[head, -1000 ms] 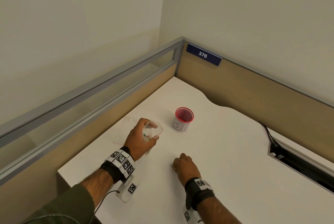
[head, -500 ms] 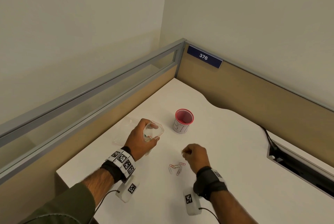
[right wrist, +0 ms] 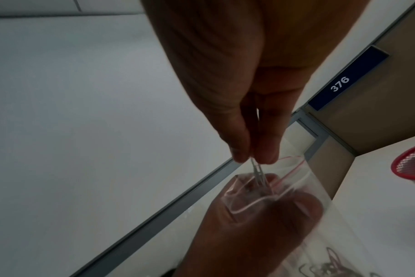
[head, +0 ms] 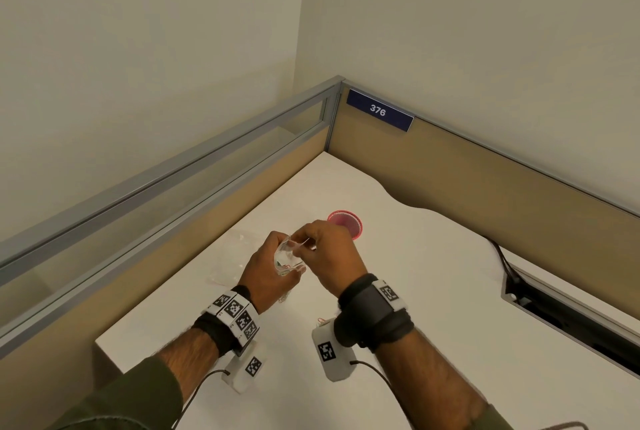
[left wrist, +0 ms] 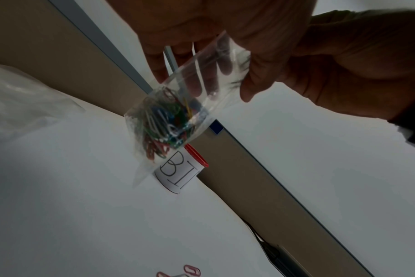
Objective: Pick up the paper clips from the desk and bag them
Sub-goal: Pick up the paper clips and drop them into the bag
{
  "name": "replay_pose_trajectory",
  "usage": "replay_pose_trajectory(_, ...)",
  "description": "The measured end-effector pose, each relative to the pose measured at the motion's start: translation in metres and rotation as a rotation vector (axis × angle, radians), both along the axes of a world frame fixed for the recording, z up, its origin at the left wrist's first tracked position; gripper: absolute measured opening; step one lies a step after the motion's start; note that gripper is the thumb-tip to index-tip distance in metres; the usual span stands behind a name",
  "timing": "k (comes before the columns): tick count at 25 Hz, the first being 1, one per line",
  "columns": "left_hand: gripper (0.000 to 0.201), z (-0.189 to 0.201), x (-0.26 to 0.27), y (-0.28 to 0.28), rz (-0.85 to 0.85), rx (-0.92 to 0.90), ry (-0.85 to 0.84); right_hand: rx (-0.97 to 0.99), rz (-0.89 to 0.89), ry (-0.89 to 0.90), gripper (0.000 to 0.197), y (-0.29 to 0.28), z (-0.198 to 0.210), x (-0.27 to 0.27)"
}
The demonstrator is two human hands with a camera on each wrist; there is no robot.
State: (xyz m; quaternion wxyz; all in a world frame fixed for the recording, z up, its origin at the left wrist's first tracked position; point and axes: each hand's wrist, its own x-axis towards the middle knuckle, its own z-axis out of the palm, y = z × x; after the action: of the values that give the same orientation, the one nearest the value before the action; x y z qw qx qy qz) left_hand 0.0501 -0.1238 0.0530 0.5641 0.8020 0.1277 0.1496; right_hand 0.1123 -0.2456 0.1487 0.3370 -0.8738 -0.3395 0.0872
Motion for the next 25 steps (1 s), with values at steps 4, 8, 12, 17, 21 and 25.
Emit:
replay_pose_trajectory(4, 0.043, -0.004, -0.003, 0.01, -0.016, 0.012, -0.039, 0.122, -0.097, -0.02, 0.018, -0.018, -0.006, 0.013)
replay_pose_trajectory(8, 0.043, -0.008, -0.005, 0.018, -0.004, 0.017, -0.046, -0.176, -0.192, 0.006, 0.02, -0.063, -0.066, 0.037)
replay_pose_trajectory(12, 0.042, -0.011, -0.01, 0.02, 0.016, 0.001, -0.053, -0.565, -0.055, 0.148, 0.035, -0.096, -0.143, 0.023)
replay_pose_trajectory(17, 0.043, -0.015, -0.013, 0.025, 0.031, -0.018, -0.046, -0.579, -0.028, 0.111, 0.032, -0.093, -0.176, 0.002)
replay_pose_trajectory(21, 0.043, -0.015, -0.012, 0.028, 0.047, -0.024, -0.046, -0.542, 0.01, 0.149, 0.043, -0.095, -0.173, 0.004)
replay_pose_trajectory(25, 0.045, -0.015, -0.011, 0.028, 0.049, -0.028, -0.047, -0.586, 0.146, 0.065, 0.048, -0.09, -0.176, 0.004)
